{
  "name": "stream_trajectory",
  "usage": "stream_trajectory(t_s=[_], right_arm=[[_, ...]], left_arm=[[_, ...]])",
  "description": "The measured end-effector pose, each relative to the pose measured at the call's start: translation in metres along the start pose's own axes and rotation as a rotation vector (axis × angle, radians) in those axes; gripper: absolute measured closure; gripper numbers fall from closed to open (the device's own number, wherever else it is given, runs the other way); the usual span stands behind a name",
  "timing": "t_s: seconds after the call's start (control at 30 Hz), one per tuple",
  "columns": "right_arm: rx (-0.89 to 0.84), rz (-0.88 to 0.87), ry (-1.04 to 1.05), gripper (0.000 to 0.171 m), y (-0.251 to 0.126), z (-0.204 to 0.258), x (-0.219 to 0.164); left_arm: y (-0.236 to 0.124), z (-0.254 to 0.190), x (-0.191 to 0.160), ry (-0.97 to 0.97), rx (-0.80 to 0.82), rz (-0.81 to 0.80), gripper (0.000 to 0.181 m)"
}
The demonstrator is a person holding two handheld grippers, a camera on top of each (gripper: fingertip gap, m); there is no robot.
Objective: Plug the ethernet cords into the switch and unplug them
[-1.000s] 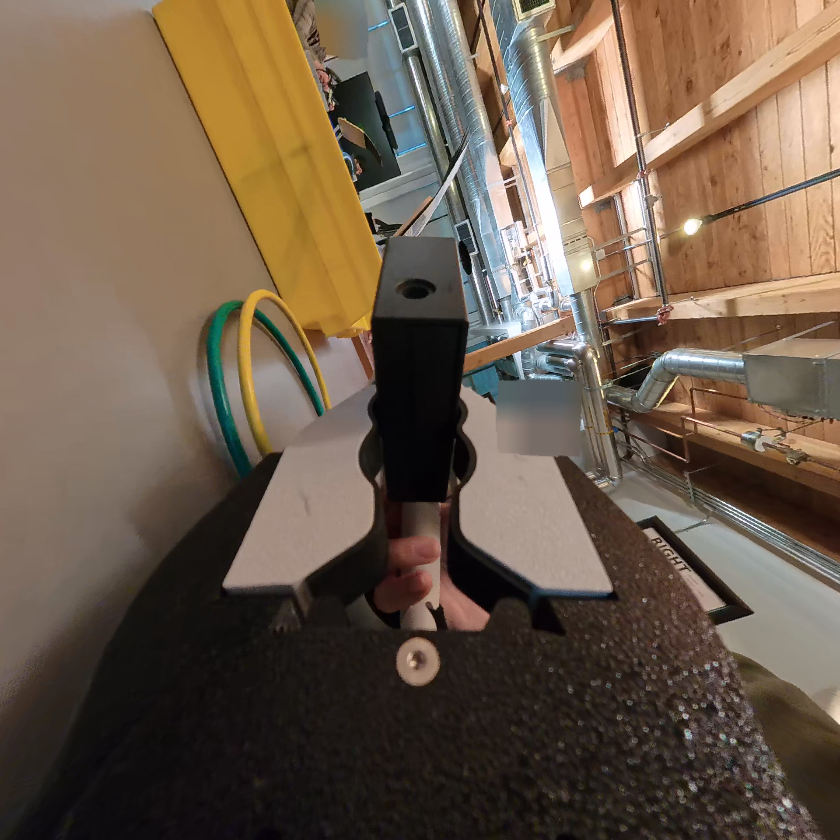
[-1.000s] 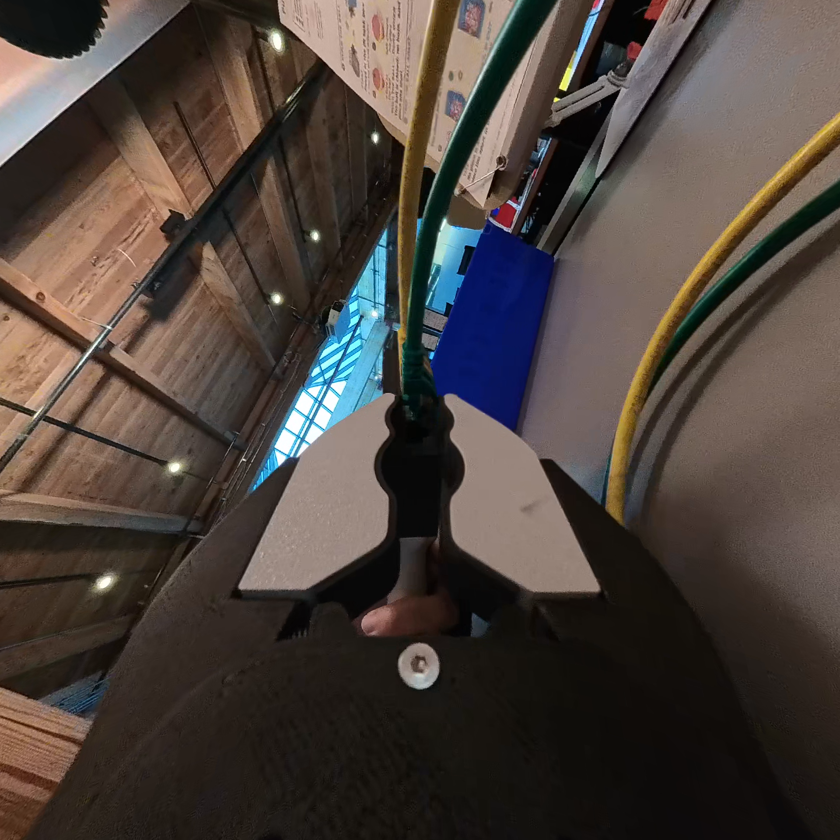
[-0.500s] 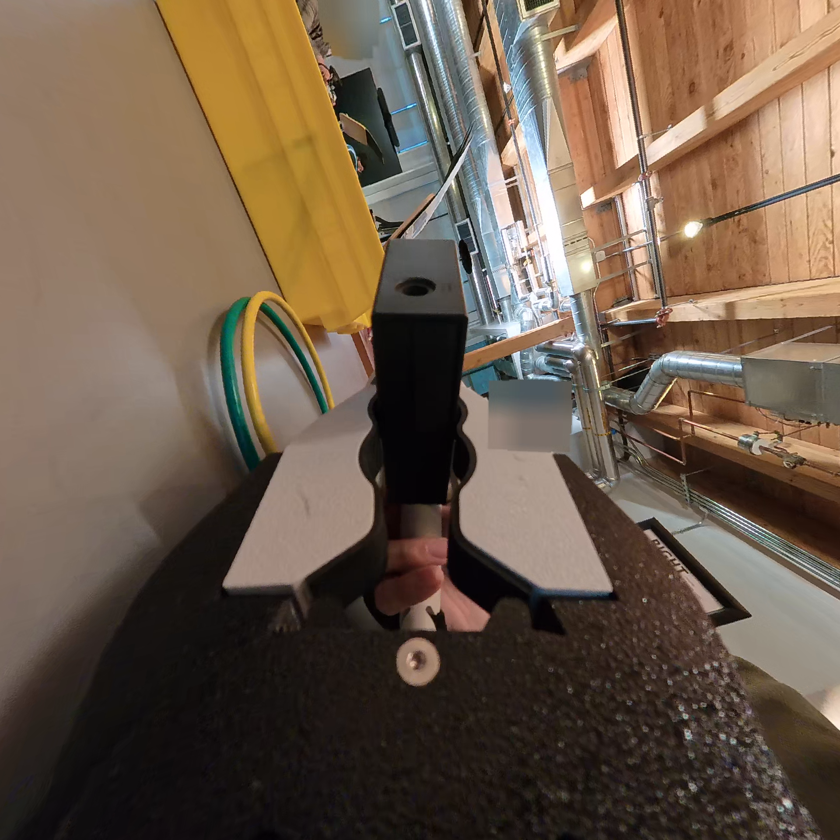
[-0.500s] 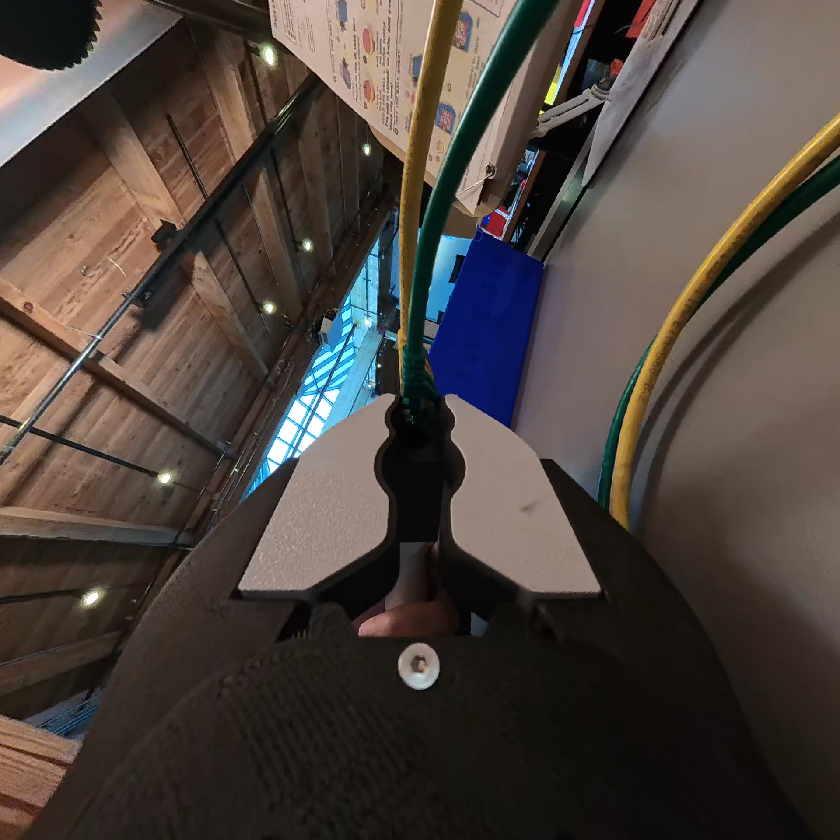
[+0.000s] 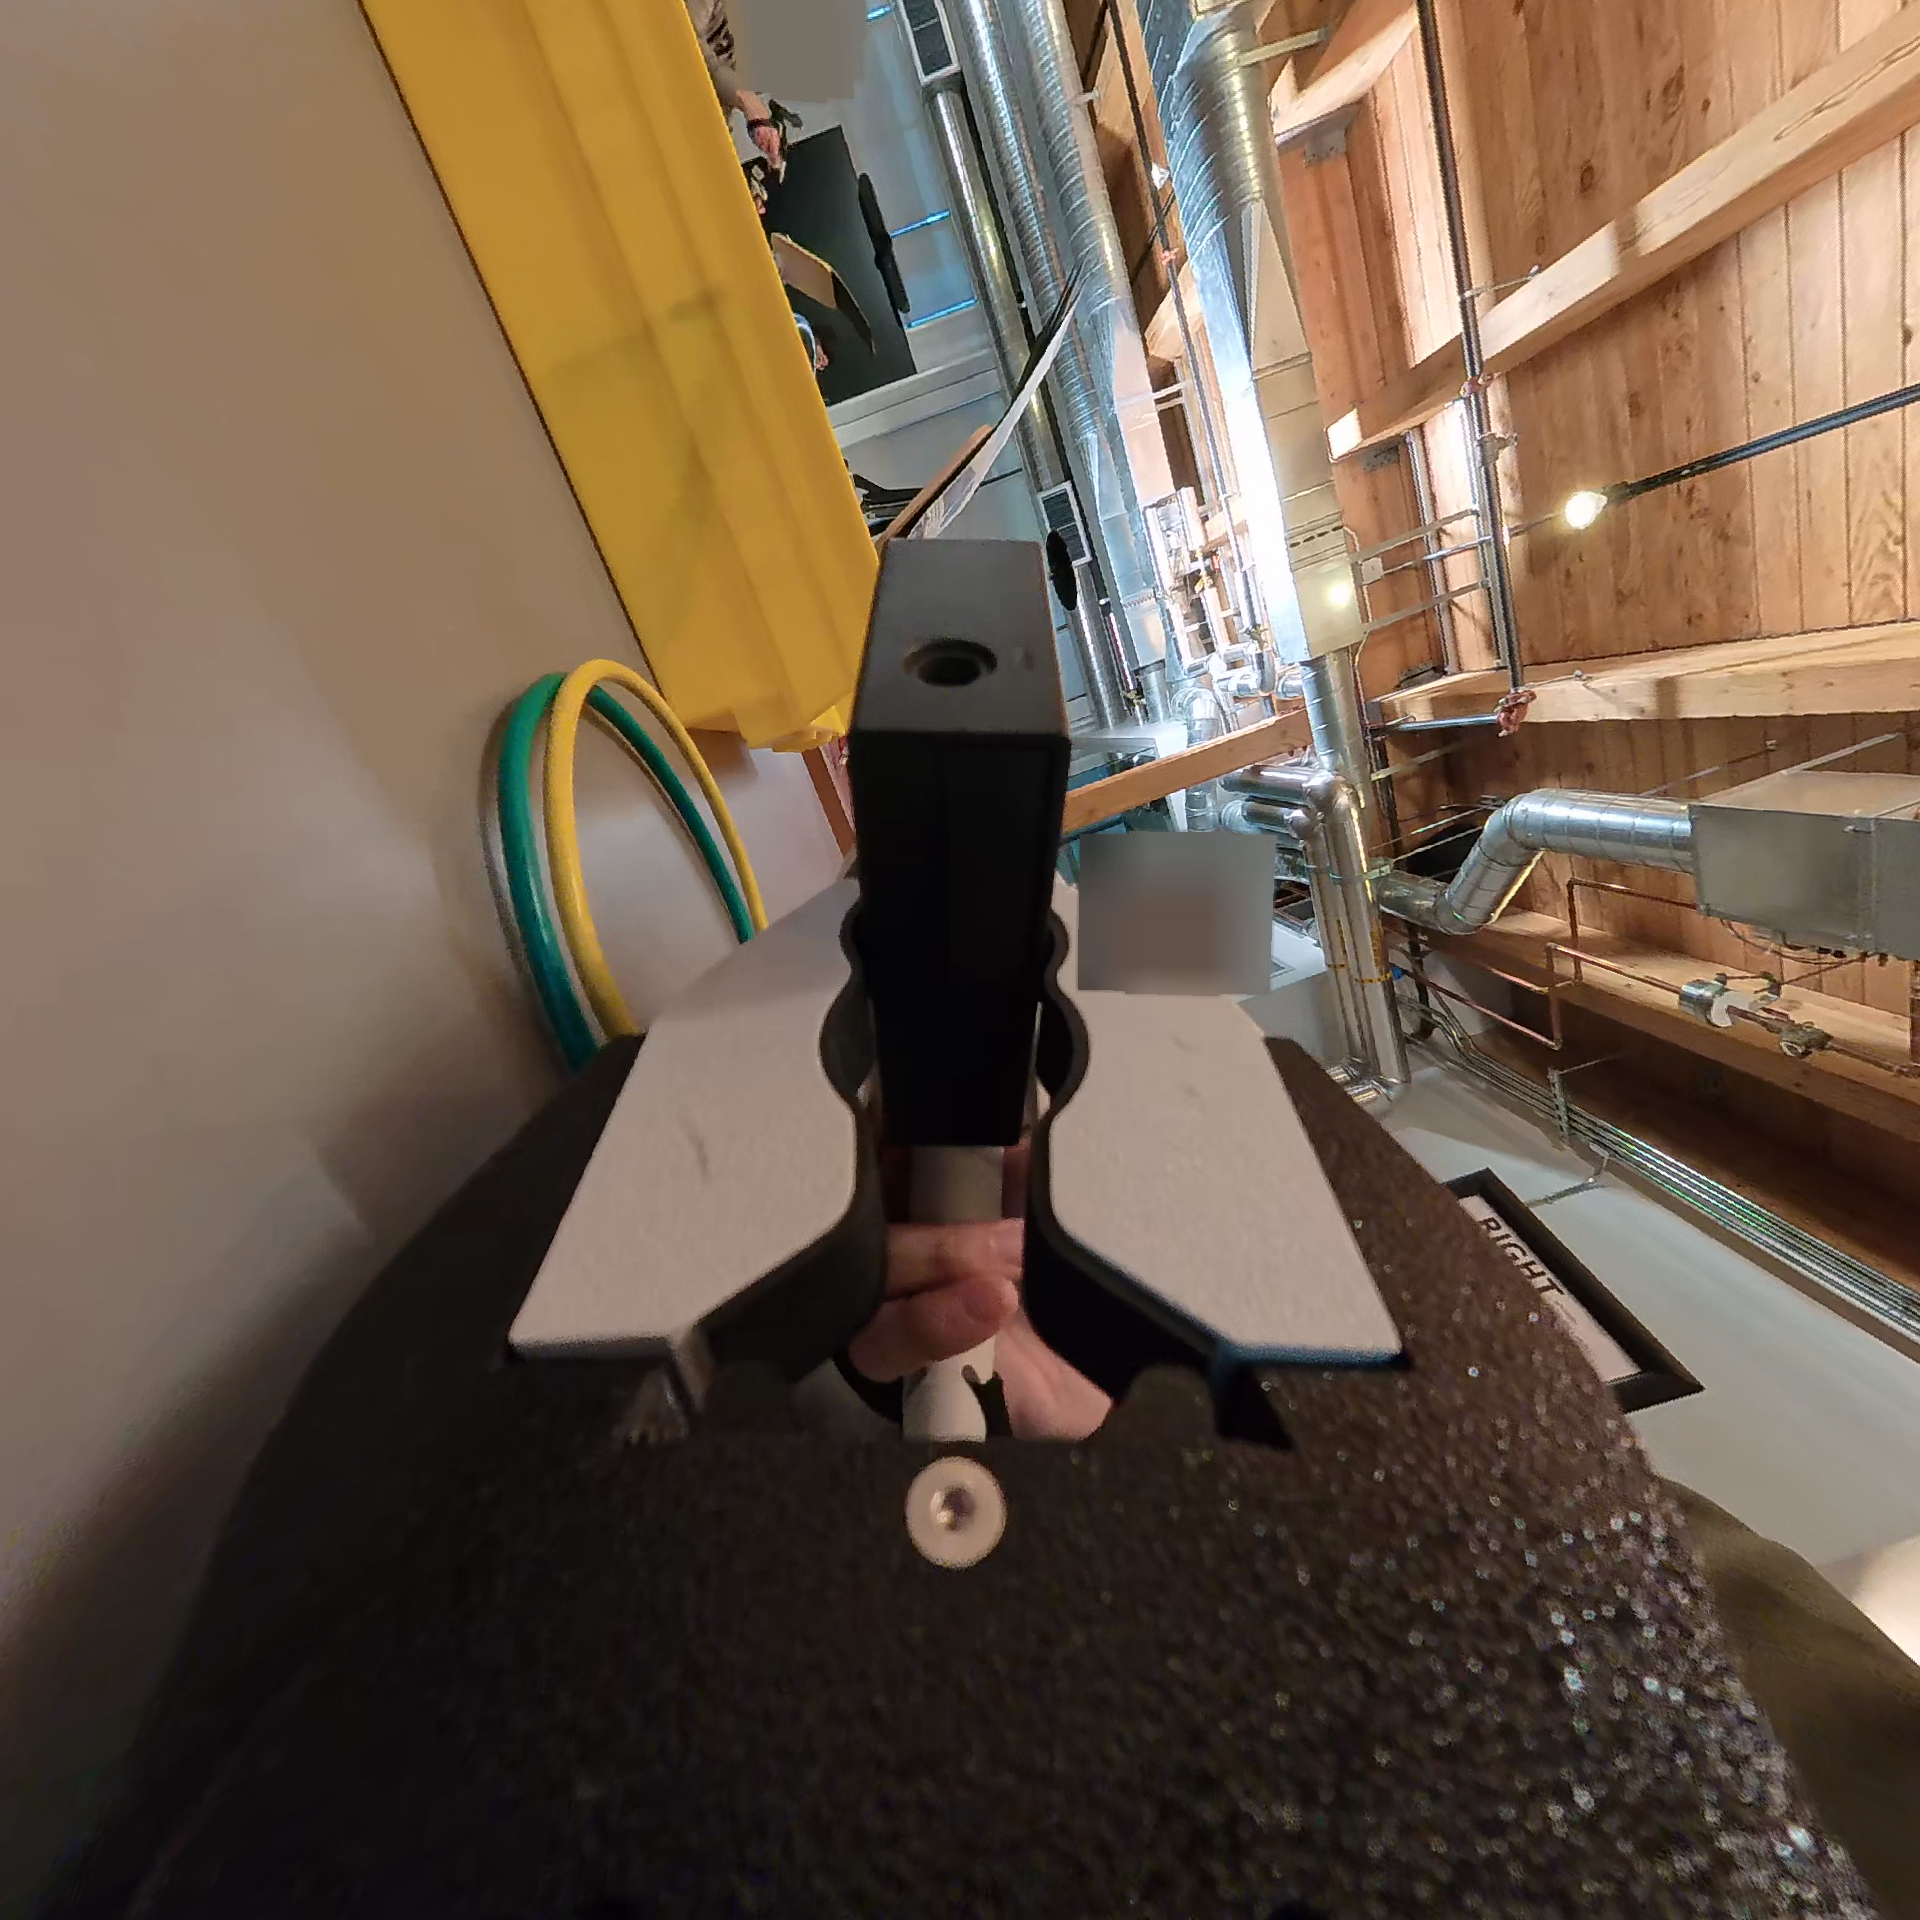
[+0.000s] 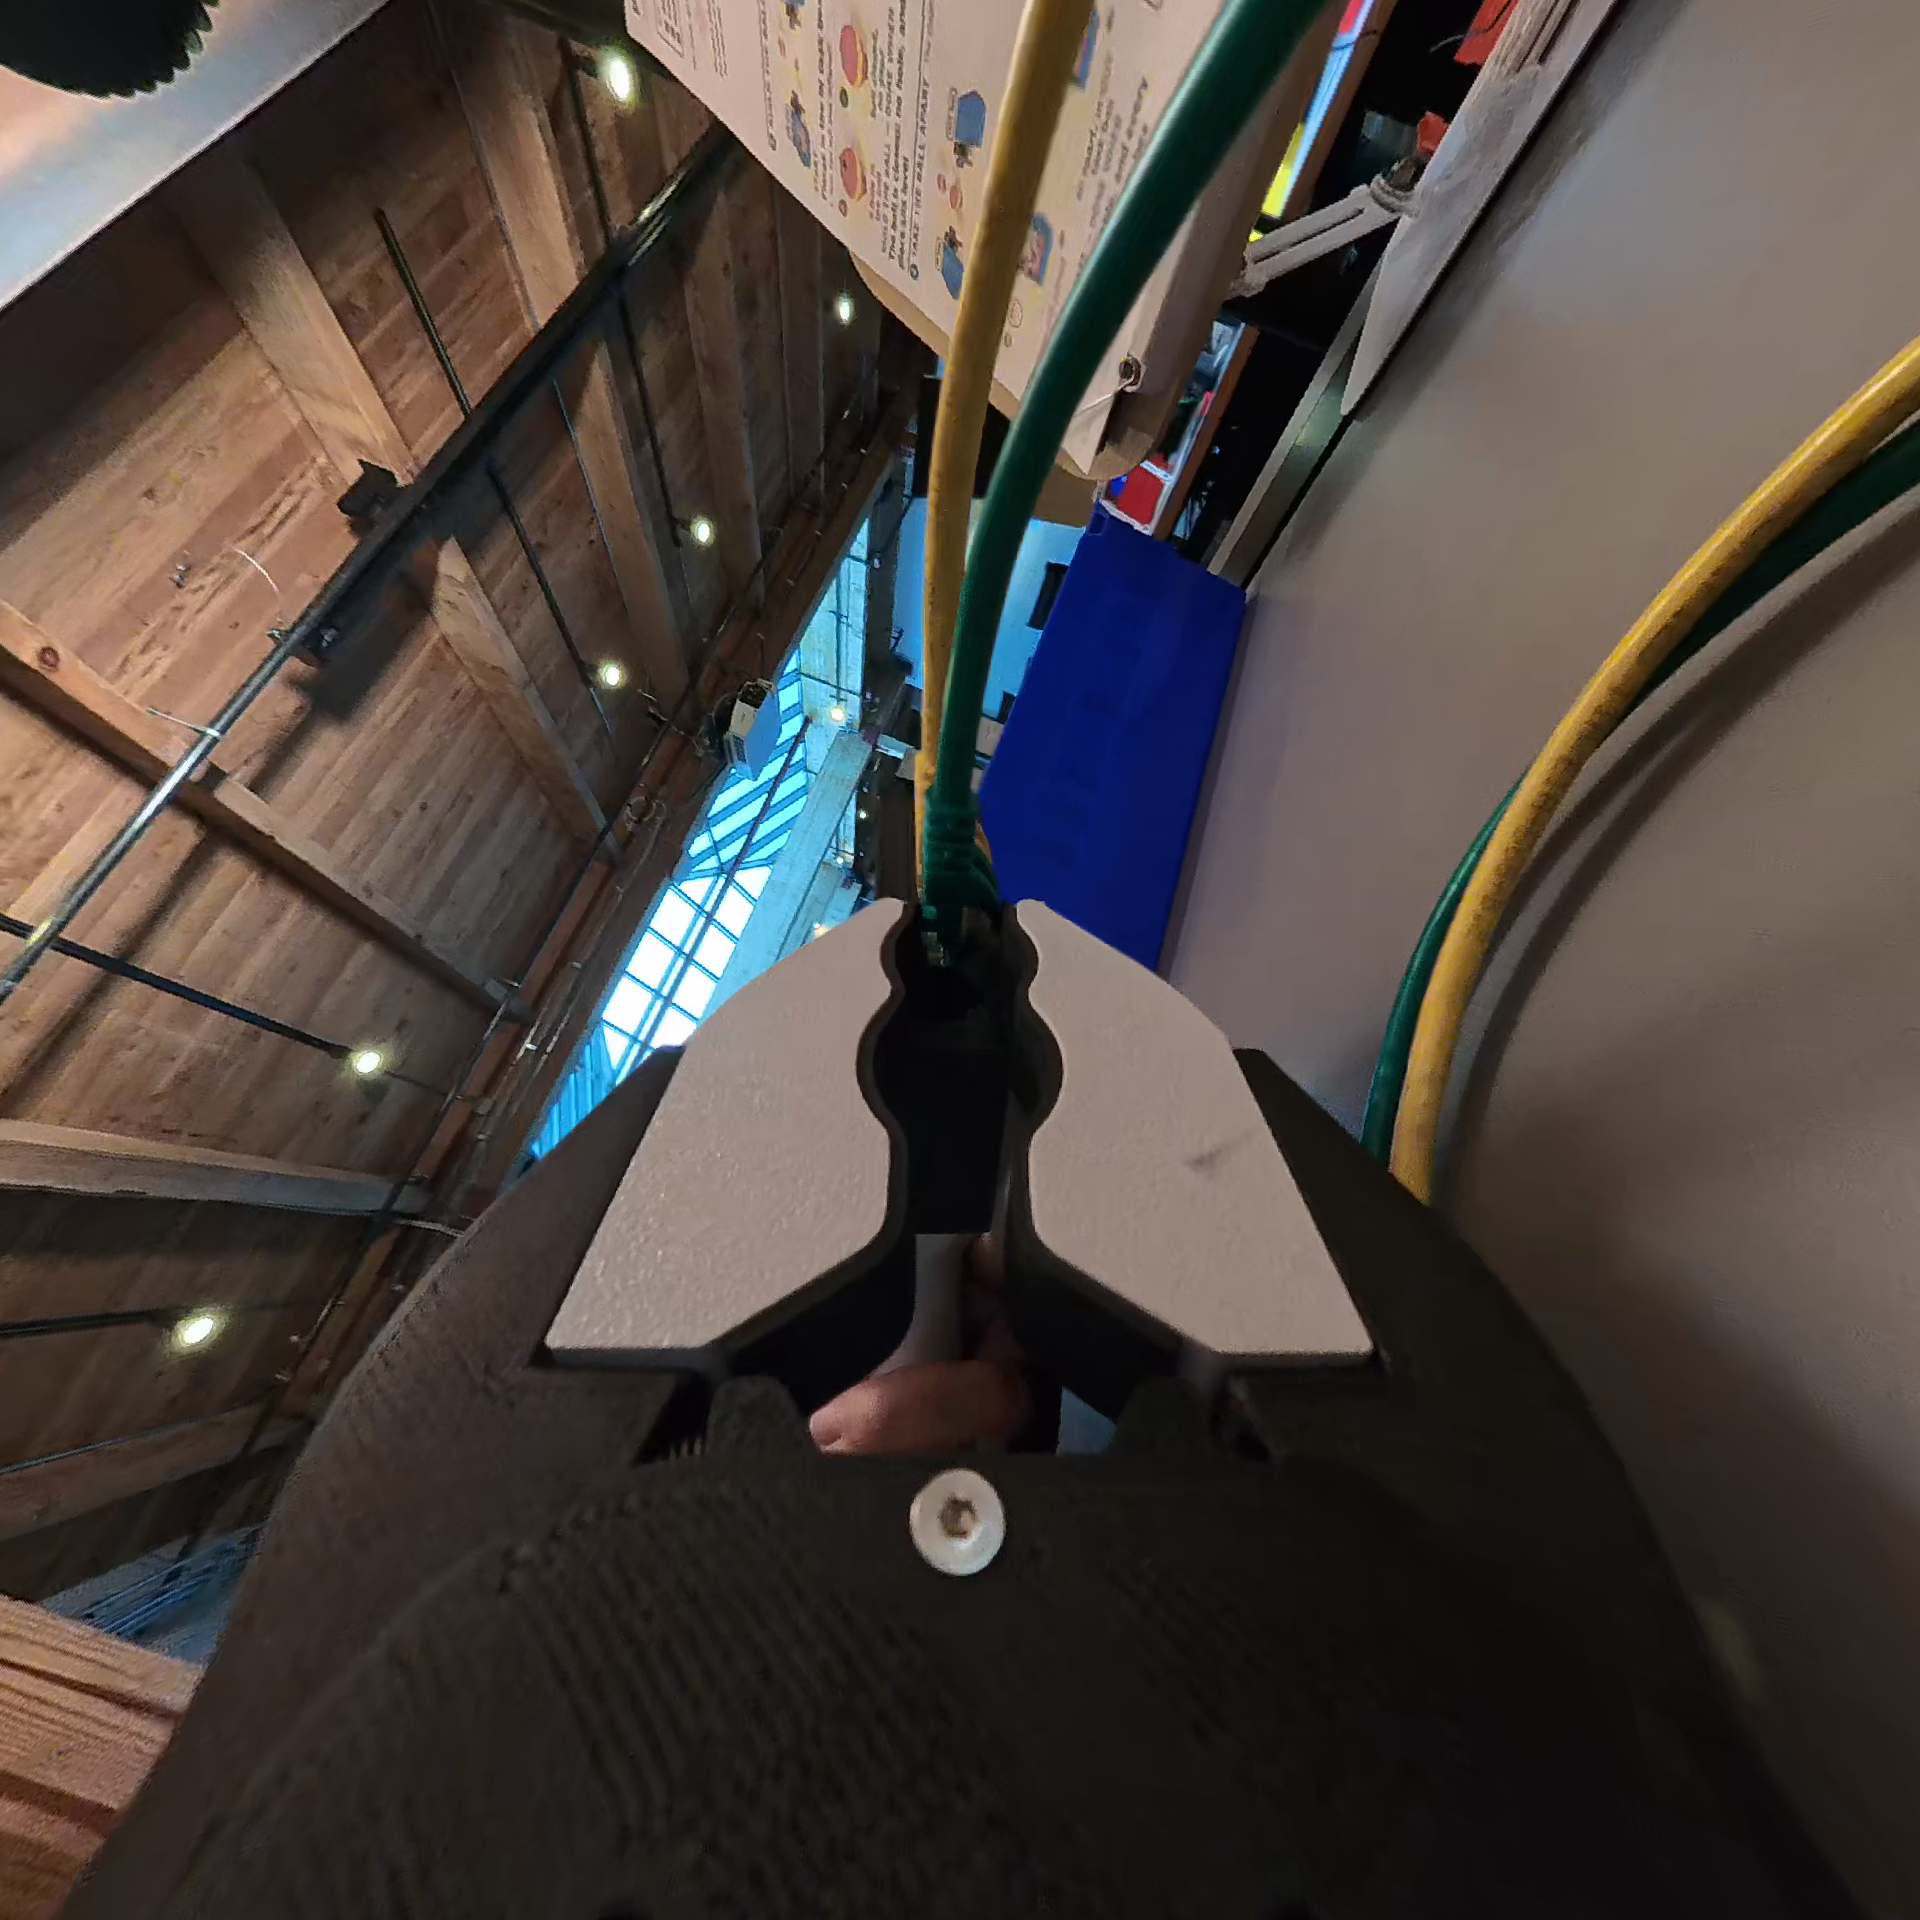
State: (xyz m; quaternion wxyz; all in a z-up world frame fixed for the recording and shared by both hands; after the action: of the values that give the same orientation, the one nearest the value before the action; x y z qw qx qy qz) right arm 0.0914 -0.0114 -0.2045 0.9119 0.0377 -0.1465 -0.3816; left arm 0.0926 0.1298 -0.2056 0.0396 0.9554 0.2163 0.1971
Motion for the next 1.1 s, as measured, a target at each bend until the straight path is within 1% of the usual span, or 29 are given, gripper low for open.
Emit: stream_trajectory(t_s=[0.17, 0.27, 0.47, 0.63, 0.73, 0.8, 0.9, 0.93, 1.03, 1.1], right_arm=[[0.015, 0.014, 0.005, 0.157, 0.000, 0.000, 0.000], [0.007, 0.029, -0.063, 0.157, 0.001, 0.002, 0.001], [0.033, 0.064, -0.097, 0.158, 0.003, 0.004, 0.004], [0.037, 0.107, -0.197, 0.158, 0.006, 0.012, 0.008], [0.057, 0.126, -0.194, 0.158, 0.009, 0.011, 0.009], [0.069, 0.134, -0.202, 0.158, 0.009, 0.011, 0.010], [0.048, 0.146, -0.253, 0.158, 0.009, 0.010, 0.012], [0.044, 0.151, -0.253, 0.158, 0.009, 0.009, 0.012], [0.069, 0.153, -0.221, 0.159, 0.008, 0.005, 0.012], [0.078, 0.163, -0.245, 0.161, 0.009, 0.007, 0.012]], left_arm=[[0.000, 0.000, 0.001, 0.003, -0.002, 0.001, 0.154], [0.000, -0.001, 0.001, 0.005, -0.011, -0.006, 0.154], [0.000, -0.003, 0.002, 0.043, -0.024, -0.026, 0.154], [-0.001, -0.007, 0.005, 0.088, -0.042, -0.043, 0.154], [-0.001, -0.007, 0.006, 0.118, -0.037, -0.064, 0.154], [-0.001, -0.007, 0.005, 0.092, -0.052, -0.071, 0.154], [0.000, -0.002, 0.003, -0.047, -0.097, -0.077, 0.154], [0.000, -0.002, 0.003, -0.006, -0.077, -0.080, 0.154], [0.000, -0.006, 0.005, 0.200, 0.004, -0.058, 0.154], [-0.001, -0.008, 0.006, 0.225, 0.007, -0.066, 0.155]])
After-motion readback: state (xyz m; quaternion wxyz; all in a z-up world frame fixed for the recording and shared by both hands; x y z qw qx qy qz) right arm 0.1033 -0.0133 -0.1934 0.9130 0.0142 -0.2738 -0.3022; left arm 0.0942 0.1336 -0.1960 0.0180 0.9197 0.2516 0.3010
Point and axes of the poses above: each gripper's, where its closed fingertips meet, y out along the fingers, x out of its top, z = x × y across the jaws, the point moved 8 cm from there along -y, back along the fingers, and after that the axes turned 4 degrees about y, right-handed, at the moved point
